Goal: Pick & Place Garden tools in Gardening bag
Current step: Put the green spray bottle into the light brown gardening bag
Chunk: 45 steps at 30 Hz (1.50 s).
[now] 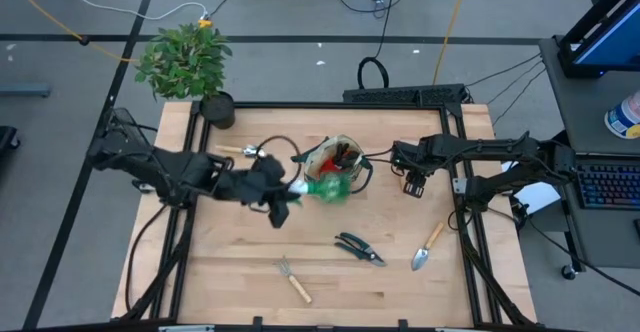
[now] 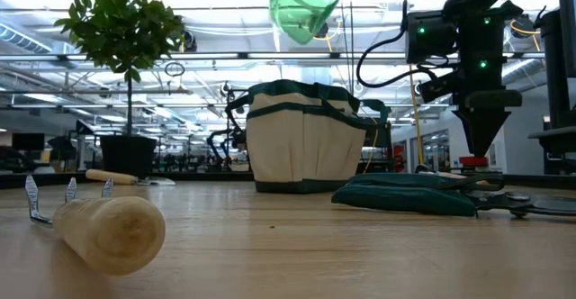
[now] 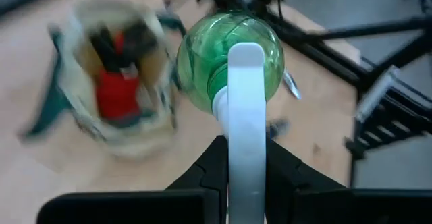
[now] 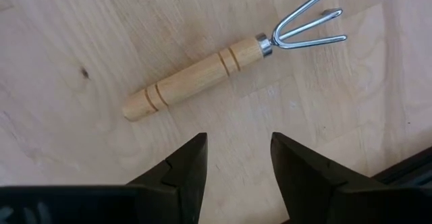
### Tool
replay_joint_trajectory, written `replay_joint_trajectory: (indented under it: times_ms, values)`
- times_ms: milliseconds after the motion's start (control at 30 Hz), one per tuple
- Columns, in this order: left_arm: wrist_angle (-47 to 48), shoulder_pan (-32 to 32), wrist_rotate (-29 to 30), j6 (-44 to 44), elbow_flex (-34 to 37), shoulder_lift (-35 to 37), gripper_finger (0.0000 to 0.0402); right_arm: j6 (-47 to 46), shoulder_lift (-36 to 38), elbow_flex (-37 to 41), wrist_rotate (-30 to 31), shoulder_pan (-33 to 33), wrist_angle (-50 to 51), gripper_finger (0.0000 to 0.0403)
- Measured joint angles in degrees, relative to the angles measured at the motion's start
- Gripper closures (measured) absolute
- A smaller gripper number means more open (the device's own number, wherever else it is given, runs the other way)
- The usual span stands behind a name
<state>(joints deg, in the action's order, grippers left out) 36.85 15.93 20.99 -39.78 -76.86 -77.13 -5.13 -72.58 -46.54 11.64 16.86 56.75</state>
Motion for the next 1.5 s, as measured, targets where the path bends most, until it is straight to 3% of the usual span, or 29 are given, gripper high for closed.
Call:
replay_joint_trajectory:
  times_ms: [167, 433, 1033, 1333, 1500]
  values:
    - [1.78, -3.38, 2.02, 7.14, -5.79, -2.22, 0.035, -0.02, 0.0, 0.0, 0.0, 0.0, -0.13, 0.0245]
    - [13.46, -9.02, 1.22, 15.15, -15.4, -8.99, 0.035, 0.22, 0.0, 0.0, 0.01, 0.0, -0.4, 0.0245]
    - [43.45, -15.59, -2.68, 18.1, -43.23, -28.57, 0.035, 1.95, 0.26, 0.66, 0.15, 0.04, -3.42, 0.0245]
    - [47.77, -18.07, -11.68, 15.11, -47.33, -34.31, 0.035, 2.06, 0.26, 0.68, 0.09, 0.04, -3.43, 0.0245]
    - [49.93, -18.1, -13.78, 11.72, -47.85, -34.24, 0.035, 2.16, 0.26, 0.7, 0.06, 0.04, -3.43, 0.0245]
